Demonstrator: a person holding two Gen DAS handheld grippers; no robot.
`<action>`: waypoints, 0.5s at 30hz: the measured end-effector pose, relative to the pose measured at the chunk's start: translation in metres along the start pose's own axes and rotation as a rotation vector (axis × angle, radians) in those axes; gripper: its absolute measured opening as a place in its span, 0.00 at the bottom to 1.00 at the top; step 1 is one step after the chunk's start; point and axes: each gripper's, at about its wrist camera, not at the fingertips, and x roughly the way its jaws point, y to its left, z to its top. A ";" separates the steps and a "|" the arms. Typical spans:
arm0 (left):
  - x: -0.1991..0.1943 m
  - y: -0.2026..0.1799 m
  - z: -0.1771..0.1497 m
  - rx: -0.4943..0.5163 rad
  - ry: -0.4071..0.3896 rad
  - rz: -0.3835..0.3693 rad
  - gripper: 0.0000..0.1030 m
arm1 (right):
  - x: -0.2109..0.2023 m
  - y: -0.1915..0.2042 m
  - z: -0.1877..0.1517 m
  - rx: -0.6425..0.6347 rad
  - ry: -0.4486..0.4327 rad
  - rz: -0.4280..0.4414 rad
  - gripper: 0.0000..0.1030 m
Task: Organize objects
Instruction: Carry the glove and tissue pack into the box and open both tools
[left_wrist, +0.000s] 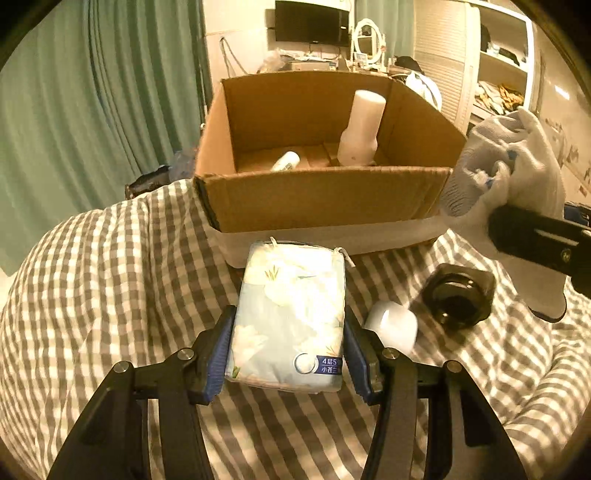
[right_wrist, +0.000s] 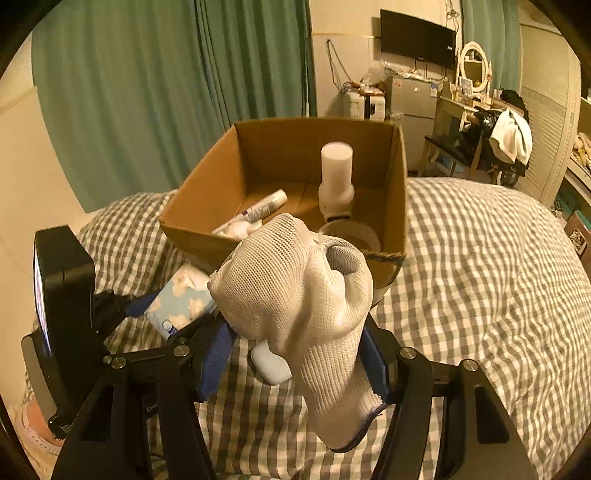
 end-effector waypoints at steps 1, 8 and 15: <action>-0.004 0.001 0.001 -0.006 -0.002 0.003 0.54 | -0.005 0.000 0.001 0.003 -0.009 -0.002 0.60; -0.047 0.015 0.027 -0.041 -0.054 -0.003 0.54 | -0.042 -0.002 0.010 0.021 -0.075 -0.016 0.60; -0.098 0.019 0.083 0.005 -0.148 0.034 0.54 | -0.084 0.003 0.041 -0.005 -0.179 -0.008 0.60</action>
